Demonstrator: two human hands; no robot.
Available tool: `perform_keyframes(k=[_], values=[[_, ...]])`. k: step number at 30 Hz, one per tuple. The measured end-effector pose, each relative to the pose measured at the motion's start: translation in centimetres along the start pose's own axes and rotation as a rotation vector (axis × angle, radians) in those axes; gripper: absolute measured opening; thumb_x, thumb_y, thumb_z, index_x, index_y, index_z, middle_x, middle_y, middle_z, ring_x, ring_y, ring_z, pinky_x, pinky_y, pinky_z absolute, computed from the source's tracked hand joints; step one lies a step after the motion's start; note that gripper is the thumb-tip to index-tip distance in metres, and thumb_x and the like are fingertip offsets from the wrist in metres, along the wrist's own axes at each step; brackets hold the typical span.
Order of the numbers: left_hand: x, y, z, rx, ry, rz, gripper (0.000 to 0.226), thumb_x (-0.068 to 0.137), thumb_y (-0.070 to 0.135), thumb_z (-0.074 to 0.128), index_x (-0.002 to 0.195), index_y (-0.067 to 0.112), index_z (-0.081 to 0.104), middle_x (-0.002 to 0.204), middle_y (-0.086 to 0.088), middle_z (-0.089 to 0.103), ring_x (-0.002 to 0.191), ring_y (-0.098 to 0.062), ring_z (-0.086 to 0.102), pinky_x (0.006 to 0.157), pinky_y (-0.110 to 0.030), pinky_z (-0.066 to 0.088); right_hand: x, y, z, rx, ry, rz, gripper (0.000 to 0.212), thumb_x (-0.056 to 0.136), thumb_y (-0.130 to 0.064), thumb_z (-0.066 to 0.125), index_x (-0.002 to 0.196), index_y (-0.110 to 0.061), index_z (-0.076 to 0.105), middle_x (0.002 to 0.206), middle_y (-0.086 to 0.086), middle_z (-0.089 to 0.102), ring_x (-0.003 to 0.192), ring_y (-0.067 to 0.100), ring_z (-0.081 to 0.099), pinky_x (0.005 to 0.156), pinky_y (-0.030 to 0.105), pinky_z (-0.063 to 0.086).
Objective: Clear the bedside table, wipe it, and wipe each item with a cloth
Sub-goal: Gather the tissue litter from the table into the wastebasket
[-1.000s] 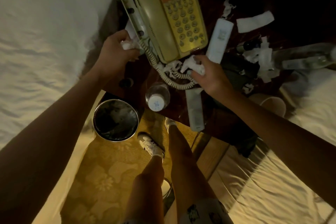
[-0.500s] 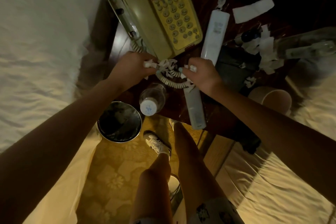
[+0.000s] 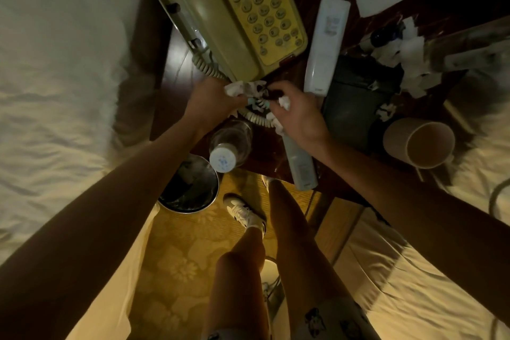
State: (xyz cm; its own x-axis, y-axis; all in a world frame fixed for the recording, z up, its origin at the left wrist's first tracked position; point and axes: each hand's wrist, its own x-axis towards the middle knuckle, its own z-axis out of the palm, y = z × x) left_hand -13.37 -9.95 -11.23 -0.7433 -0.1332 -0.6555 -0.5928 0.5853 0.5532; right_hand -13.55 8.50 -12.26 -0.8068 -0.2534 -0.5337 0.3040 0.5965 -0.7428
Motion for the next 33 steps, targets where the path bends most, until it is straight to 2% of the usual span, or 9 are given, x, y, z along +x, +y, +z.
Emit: perform_keyframes(k=[2,5,10,14,19,24,27,29,33], values=[[0.1,-0.1,0.5,-0.135,-0.023,-0.048,0.032,0.079,0.025,0.08,0.104,0.009,0.065,0.09,0.005,0.069,0.071,0.003,0.064,0.055,-0.009,0.048,0.5,-0.1,-0.3,0.008,0.027,-0.002,0.04,0.093,-0.018,0.06,0.133,-0.015,0.055,0.117,0.012,0.065,0.102,0.011,0.061,0.076,0.008,0.045],[0.4,-0.2,1.0,-0.22,-0.041,-0.101,0.036,0.077,0.023,0.081,0.106,0.008,0.067,0.094,0.001,0.071,0.076,-0.001,0.066,0.06,-0.01,0.051,1.6,-0.3,-0.6,0.013,-0.051,0.008,0.042,0.091,-0.017,0.063,0.132,-0.013,0.055,0.127,0.007,0.062,0.116,0.013,0.055,0.085,0.006,0.037],[0.5,-0.4,0.3,-0.317,-0.17,-0.136,0.025,0.08,0.02,0.077,0.099,0.007,0.069,0.088,-0.007,0.072,0.072,-0.011,0.066,0.067,-0.023,0.053,2.8,-0.3,-0.8,-0.078,-0.1,-0.002,0.013,0.09,-0.018,0.064,0.099,-0.011,0.07,0.098,0.008,0.07,0.086,0.011,0.06,0.072,0.02,0.048],[-0.2,-0.9,-1.7,-0.339,-0.225,-0.113,0.028,0.085,0.023,0.072,0.108,0.01,0.066,0.09,-0.004,0.07,0.076,-0.013,0.066,0.064,-0.022,0.053,2.1,-0.7,-1.4,-0.062,-0.082,-0.005,0.012,0.093,-0.012,0.059,0.096,-0.001,0.065,0.089,0.007,0.063,0.081,0.011,0.055,0.058,0.004,0.038],[-1.2,0.0,-3.6,-0.327,-0.133,-0.063,0.019,0.09,0.021,0.067,0.106,0.011,0.063,0.072,0.006,0.065,0.052,0.001,0.059,0.048,-0.012,0.045,0.5,-1.1,-3.0,0.029,0.02,0.018,0.011,0.092,-0.008,0.057,0.094,0.002,0.061,0.085,0.006,0.059,0.07,0.002,0.051,0.057,0.006,0.039],[-2.3,1.7,-5.5,-0.397,-0.053,0.016,0.008,0.092,0.008,0.06,0.088,0.014,0.061,0.058,0.009,0.068,0.051,0.0,0.062,0.053,-0.015,0.05,-0.8,-1.2,-4.3,0.158,0.108,0.078,0.007,0.087,-0.002,0.06,0.08,-0.004,0.058,0.069,-0.001,0.053,0.057,-0.008,0.049,0.056,0.008,0.04],[-3.4,2.1,-6.4,-0.494,-0.051,0.097,0.008,0.09,0.003,0.06,0.088,0.01,0.062,0.066,0.006,0.07,0.061,-0.006,0.064,0.061,-0.021,0.052,-1.9,-1.1,-4.7,0.177,0.2,0.074,0.008,0.085,-0.001,0.062,0.082,-0.006,0.056,0.076,0.001,0.056,0.068,-0.003,0.053,0.062,0.007,0.042],[-3.7,2.2,-6.9,-0.501,-0.035,0.139,0.002,0.091,0.012,0.064,0.093,0.011,0.065,0.072,0.005,0.071,0.067,-0.009,0.066,0.063,-0.022,0.053,-2.8,-1.2,-4.8,0.232,0.226,0.078,0.009,0.087,0.001,0.06,0.088,-0.008,0.056,0.088,0.003,0.059,0.08,0.002,0.056,0.071,0.011,0.045],[-4.4,4.2,-7.2,-0.416,-0.011,0.187,0.015,0.093,0.035,0.063,0.086,0.021,0.064,0.064,0.01,0.066,0.055,0.001,0.06,0.051,-0.014,0.045,-5.1,-1.6,-5.5,0.27,0.259,0.102,0.015,0.093,0.0,0.051,0.094,-0.004,0.065,0.102,0.009,0.064,0.092,0.011,0.059,0.077,0.01,0.047]])
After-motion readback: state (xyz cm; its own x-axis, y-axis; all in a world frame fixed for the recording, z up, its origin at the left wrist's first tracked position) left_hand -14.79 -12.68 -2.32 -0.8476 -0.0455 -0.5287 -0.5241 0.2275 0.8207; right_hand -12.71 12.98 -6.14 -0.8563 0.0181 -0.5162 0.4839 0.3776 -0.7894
